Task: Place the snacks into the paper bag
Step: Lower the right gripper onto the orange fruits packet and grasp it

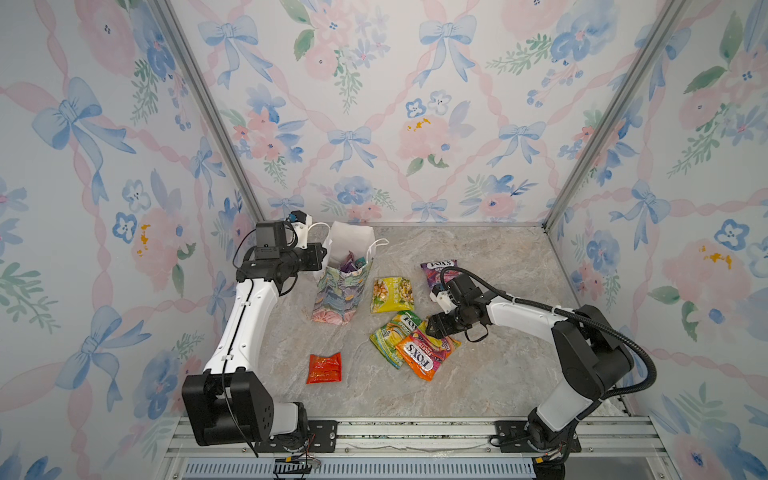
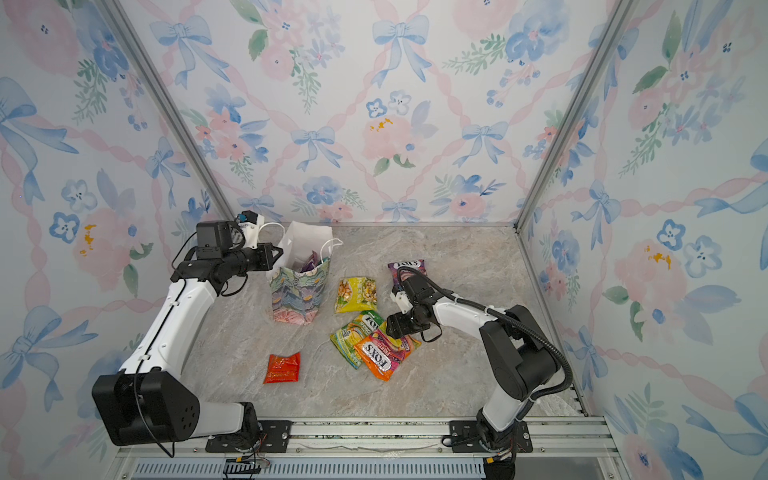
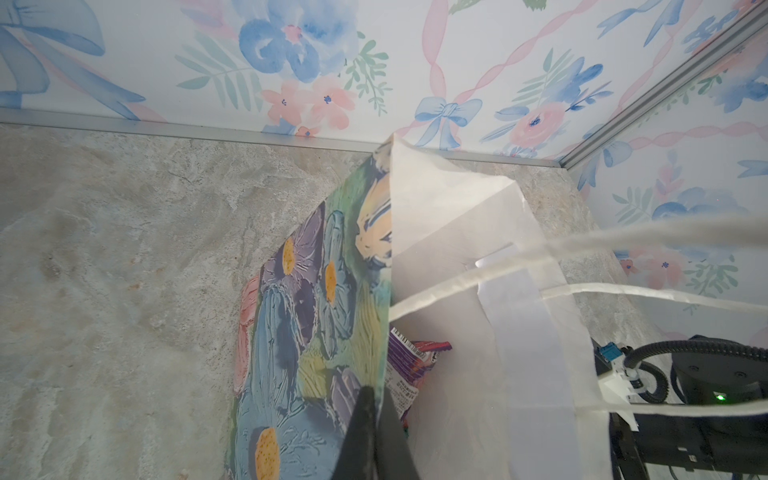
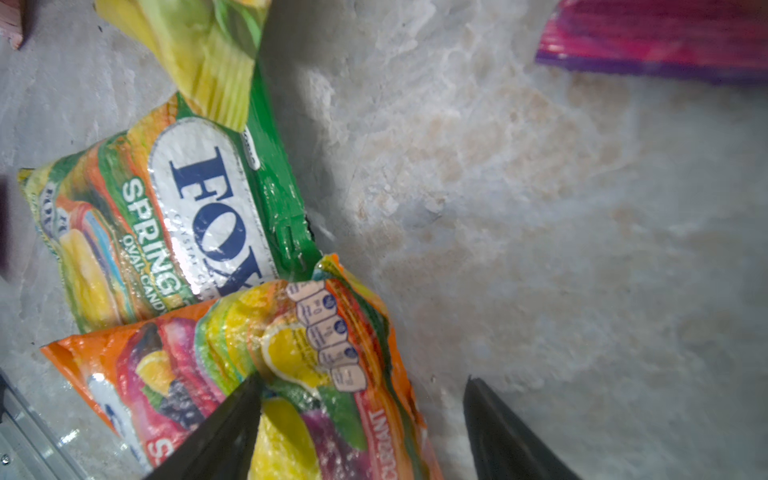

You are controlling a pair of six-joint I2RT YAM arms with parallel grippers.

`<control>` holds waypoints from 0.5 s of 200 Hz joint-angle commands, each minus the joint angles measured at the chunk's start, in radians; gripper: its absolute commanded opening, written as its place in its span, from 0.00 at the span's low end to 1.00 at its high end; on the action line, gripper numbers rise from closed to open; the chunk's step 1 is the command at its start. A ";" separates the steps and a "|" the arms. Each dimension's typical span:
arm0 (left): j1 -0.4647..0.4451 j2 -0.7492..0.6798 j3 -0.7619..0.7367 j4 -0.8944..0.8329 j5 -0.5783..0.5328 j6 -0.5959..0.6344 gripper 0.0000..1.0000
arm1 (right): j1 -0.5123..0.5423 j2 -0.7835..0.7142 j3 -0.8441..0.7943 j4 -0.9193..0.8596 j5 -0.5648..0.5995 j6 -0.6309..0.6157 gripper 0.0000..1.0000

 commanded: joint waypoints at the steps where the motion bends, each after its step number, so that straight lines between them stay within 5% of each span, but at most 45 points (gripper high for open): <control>1: 0.005 -0.004 -0.018 -0.017 -0.003 0.007 0.00 | 0.020 -0.006 -0.040 0.018 -0.017 0.025 0.76; 100: 0.006 -0.009 -0.017 -0.018 0.002 0.007 0.00 | 0.023 -0.057 -0.078 0.096 0.012 0.073 0.19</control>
